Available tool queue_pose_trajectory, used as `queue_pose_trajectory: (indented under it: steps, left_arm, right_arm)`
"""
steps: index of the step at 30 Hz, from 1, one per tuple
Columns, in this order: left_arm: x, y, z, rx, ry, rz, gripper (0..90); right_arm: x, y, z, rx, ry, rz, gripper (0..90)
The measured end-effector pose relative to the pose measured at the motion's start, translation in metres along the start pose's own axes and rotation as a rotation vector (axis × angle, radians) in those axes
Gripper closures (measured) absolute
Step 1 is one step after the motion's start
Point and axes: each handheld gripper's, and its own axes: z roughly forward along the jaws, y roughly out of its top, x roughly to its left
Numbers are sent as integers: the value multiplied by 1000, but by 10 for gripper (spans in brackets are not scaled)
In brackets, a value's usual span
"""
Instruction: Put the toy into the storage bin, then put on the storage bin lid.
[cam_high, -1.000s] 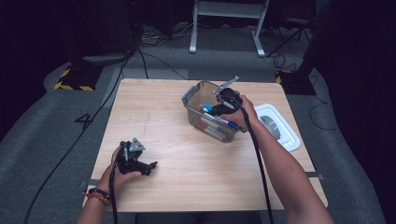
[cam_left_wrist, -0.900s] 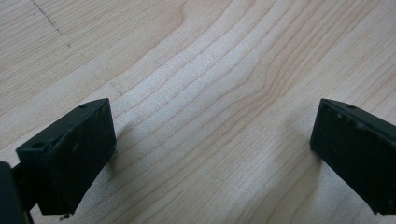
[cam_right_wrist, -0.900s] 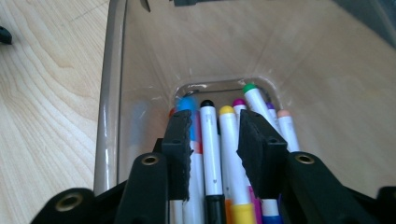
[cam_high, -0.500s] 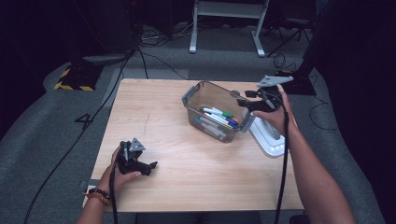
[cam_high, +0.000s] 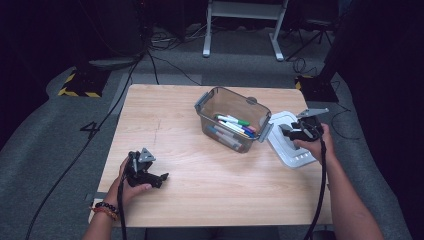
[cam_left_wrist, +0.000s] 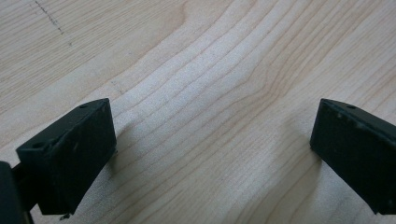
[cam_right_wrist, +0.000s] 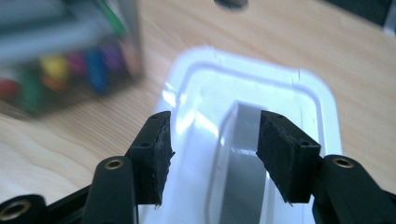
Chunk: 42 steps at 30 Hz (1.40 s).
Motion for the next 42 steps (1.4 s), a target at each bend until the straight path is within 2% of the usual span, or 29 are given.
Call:
queue_pose_trajectory:
  steps: [1, 2, 3, 5, 7, 8, 10, 11, 13, 15, 18, 19, 20, 23, 24, 27, 31, 35, 37, 40, 41, 42]
  left_arm:
    - [0, 0, 0, 0, 0, 0, 5]
    - [0, 0, 0, -1, -1, -4, 5]
    - [0, 0, 0, -1, -1, -4, 5]
    - [0, 0, 0, 0, -1, -3, 5]
    - [0, 0, 0, 0, -1, -2, 5]
    - [0, 0, 0, 0, 0, 1, 5]
    - [0, 0, 0, 0, 0, 1, 5]
    - [0, 0, 0, 0, 0, 1, 5]
    - [0, 0, 0, 0, -1, -3, 5]
    - [0, 0, 0, 0, 0, 0, 5]
    - [1, 0, 0, -3, -2, 4, 5]
    - [0, 0, 1, -3, -7, -4, 5]
    - [0, 0, 1, -1, -7, -3, 4]
    - [0, 0, 1, -2, -9, -2, 4]
    - [0, 0, 1, -1, -8, -2, 5]
    - [0, 0, 1, -1, -10, 0, 5]
    - [1, 0, 1, -1, -12, 2, 5]
    - [1, 0, 1, -1, -13, 2, 5]
    - [1, 1, 1, -1, -14, 5, 4]
    - [1, 1, 1, 0, -12, 10, 4]
    - [1, 1, 1, 0, -12, 10, 4]
    - [1, 1, 1, -1, -13, 10, 4]
  right_arm:
    - [-3, -8, 13, 30, -18, 15, 456]
    - [-5, -9, 16, 29, -25, 20, 460]
    - [-6, -10, 18, 3, -23, 37, 470]
    - [-9, -8, 22, -14, -20, 73, 500]
    - [-9, -6, 23, -9, -39, 71, 500]
    - [-9, -5, 22, -16, -69, 64, 493]
    - [-10, -5, 18, -45, -70, 68, 483]
    - [-11, -6, 16, -48, -85, 75, 476]
    - [-16, -9, 15, -38, -94, 93, 471]
    - [-20, -13, 18, -1, -102, 112, 472]
    - [-25, -20, 26, 33, -67, 141, 520]
    - [-26, -21, 27, 37, -69, 147, 566]
    - [-26, -21, 28, 34, -50, 143, 625]
    - [-24, -21, 28, 34, -49, 120, 640]
    - [-24, -21, 27, 30, -51, 122, 668]
    - [-27, -23, 23, 20, -35, 129, 669]
    - [-29, -23, 8, -5, -34, 123, 670]
    - [-36, -15, -20, -65, -55, 127, 670]
    - [-39, -7, -36, -96, -70, 119, 670]
    - [-41, 10, -58, -137, -68, 92, 669]
    - [-41, 10, -58, -137, -68, 92, 669]
    - [-39, 26, -71, -164, -73, 60, 670]
